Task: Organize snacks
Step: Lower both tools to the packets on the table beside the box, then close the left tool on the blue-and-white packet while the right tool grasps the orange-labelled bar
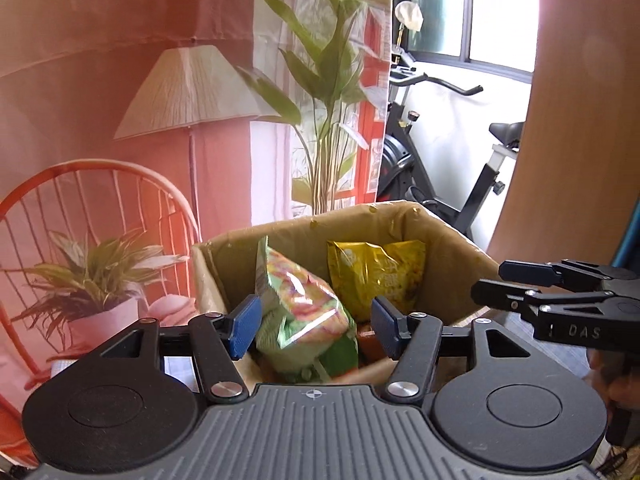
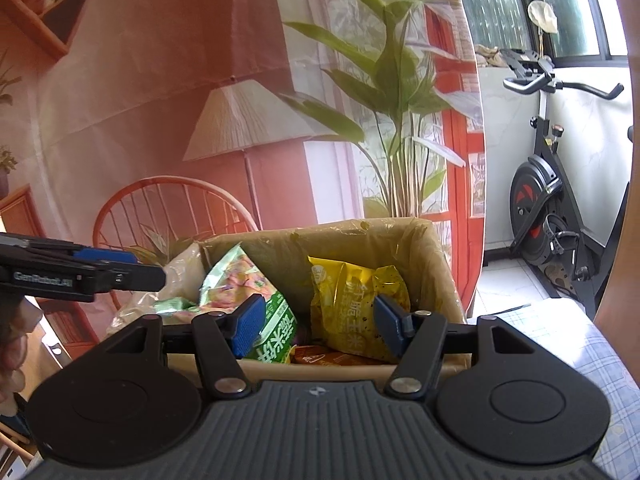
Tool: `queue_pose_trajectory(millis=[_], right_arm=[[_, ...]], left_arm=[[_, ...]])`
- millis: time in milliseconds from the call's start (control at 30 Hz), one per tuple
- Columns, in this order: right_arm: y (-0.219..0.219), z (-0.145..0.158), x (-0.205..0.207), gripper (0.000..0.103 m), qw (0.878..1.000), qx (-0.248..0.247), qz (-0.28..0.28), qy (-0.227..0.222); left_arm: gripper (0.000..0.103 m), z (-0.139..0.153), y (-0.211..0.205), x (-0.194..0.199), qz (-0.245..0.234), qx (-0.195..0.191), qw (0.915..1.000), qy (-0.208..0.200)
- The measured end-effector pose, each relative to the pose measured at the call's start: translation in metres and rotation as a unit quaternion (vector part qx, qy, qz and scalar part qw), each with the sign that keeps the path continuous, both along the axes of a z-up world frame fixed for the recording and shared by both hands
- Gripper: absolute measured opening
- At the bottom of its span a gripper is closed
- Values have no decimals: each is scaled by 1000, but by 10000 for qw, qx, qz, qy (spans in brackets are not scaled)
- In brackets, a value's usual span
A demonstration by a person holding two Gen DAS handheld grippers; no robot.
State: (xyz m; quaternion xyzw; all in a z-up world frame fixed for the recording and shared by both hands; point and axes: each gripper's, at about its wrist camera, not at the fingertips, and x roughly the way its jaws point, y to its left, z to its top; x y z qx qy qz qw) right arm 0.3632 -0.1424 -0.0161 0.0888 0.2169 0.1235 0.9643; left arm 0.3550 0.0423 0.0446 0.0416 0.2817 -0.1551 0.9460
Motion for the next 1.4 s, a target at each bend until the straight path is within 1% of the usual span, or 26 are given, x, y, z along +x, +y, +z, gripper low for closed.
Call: queue_pose_trajectory(millis=[167,333,467,533,667,733,833,933,1067,1133,1300,1333,1400], right_arm=[[-3,-2,-27,63,9999,15,34,-157],[-5,-17,-50,63,9998,-13,9,-212],[-6,-38,-61,63,9999,-22,-44,-119],[-6,-51,-63,63,9999,-78,-81,-20],[-4,-82,-65,63,9993,-244,-193,219],[0,-99,-65,63,9986,-354,-204,331],[4,-124,-66,63,9979,-326,-164,531],[9,-146,-65,63,9967,-389,-153,697],[18,-169,-63,63,9946,-629,-53,818],[21,-178,-63,63,9941,-669,35,850],[22,-193,-57,62,9933,-677,3,934],[22,-195,-58,59,9931,-693,-9,942],[22,-201,-58,58,9927,-682,25,994]], left_arm=[[66,1,19,-27,-25,30,10000,-60],[67,-13,43,-48,100,-17,9999,-72],[68,-39,58,-58,286,-236,9993,93],[73,-54,65,-59,419,-368,9982,203],[77,-85,72,-60,703,-513,9956,360],[81,-100,74,-60,858,-540,9939,441],[83,-121,74,-62,989,-506,9924,522],[83,-138,70,-64,938,-450,9927,611],[83,-151,63,-67,887,-185,9941,596],[83,-154,61,-67,878,-104,9942,618],[83,-164,63,-71,916,-126,9929,753],[84,-166,63,-71,918,-123,9926,780],[84,-170,64,-72,912,-113,9922,840]])
